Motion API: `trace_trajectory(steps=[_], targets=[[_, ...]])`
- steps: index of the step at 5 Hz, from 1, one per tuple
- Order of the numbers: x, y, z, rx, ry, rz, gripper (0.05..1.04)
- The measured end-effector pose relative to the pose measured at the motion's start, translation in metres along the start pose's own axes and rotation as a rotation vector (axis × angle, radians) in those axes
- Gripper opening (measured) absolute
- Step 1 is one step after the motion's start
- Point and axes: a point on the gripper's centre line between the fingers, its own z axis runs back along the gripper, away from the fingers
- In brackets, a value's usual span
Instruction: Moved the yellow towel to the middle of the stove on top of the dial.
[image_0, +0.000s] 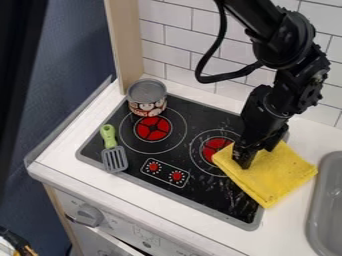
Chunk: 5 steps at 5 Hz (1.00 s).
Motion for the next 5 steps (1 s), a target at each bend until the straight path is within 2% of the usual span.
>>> trace_trajectory(steps=[1, 3, 5], targets=[[0.008, 0.002, -0.004, 0.020, -0.030, -0.006, 1.001], [0.055, 0.014, -0.015, 0.060, -0.053, 0.122, 1.001], [0.091, 0.032, -0.024, 0.104, -0.091, 0.233, 1.001]])
